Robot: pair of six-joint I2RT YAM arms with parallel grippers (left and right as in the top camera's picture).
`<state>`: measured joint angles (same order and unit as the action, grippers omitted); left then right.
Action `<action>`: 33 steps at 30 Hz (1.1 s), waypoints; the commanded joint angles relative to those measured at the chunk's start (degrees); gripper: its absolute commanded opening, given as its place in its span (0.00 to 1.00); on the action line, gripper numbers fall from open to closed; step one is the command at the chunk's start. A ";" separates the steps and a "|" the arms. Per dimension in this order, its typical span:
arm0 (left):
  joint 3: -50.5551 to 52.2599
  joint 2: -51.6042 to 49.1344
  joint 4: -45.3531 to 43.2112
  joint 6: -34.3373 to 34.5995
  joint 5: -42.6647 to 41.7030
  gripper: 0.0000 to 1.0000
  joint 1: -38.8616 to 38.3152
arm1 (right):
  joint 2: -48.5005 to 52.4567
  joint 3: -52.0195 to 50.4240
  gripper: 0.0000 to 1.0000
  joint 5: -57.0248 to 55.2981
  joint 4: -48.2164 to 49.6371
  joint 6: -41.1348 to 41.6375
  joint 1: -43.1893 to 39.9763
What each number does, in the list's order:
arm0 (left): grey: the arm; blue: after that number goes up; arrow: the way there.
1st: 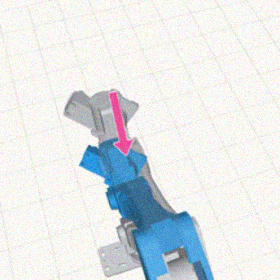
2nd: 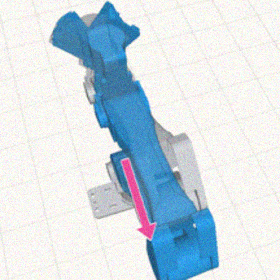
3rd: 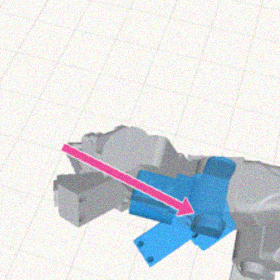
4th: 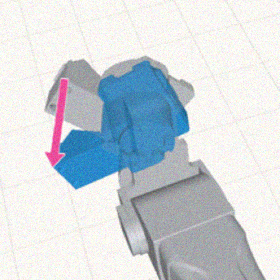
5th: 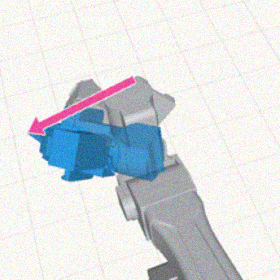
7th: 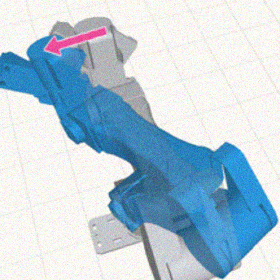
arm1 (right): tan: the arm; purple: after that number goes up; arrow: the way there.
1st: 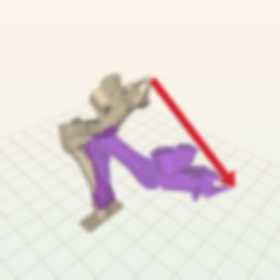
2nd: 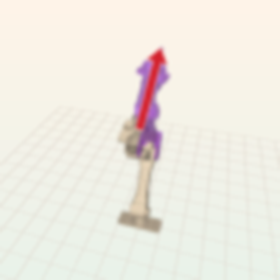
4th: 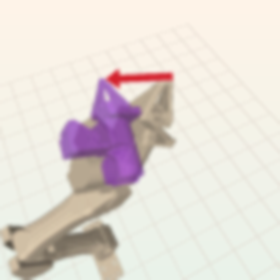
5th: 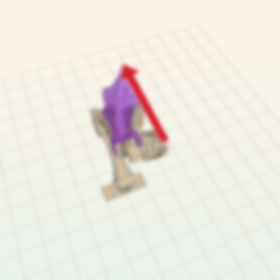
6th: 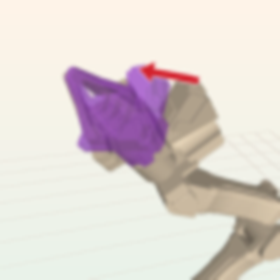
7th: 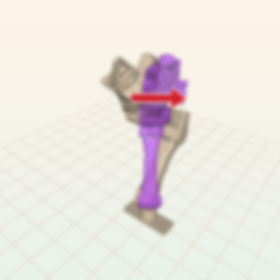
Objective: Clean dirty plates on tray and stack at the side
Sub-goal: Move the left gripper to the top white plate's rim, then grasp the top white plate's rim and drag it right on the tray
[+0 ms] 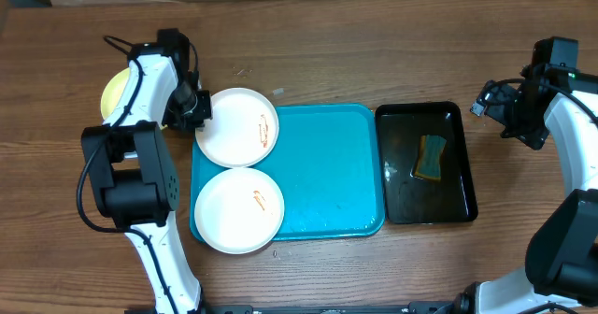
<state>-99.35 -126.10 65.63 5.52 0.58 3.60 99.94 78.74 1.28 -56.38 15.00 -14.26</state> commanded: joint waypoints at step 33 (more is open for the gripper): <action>1.40 1.73 1.29 11.78 -11.43 0.23 -28.26 | -0.02 0.72 1.00 0.09 0.31 0.17 -0.33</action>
<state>-98.45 -126.10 67.31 15.40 -12.32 -23.83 99.94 78.74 1.28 -56.38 14.96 -14.26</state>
